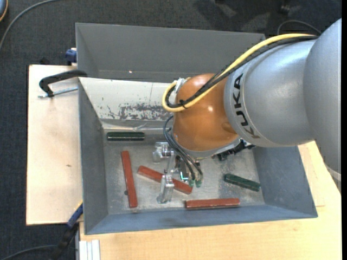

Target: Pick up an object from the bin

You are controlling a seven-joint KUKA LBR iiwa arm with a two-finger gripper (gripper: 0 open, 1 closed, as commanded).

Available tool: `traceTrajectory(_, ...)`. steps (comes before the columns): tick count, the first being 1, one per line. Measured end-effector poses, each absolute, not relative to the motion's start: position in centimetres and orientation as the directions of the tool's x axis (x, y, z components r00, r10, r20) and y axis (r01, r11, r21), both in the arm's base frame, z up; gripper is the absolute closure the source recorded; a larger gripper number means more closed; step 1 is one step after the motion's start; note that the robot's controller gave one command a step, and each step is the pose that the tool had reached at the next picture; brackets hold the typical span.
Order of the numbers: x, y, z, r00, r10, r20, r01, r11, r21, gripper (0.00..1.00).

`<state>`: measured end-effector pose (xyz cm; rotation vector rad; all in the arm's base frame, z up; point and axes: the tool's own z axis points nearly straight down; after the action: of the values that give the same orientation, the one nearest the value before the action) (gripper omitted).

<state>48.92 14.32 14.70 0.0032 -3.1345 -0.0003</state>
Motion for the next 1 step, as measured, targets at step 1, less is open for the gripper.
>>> traceTrajectory(1, 54.07, 10.43, 6.64, -0.997, -0.073, 0.001, -0.073, 0.997, -0.001, 0.0)
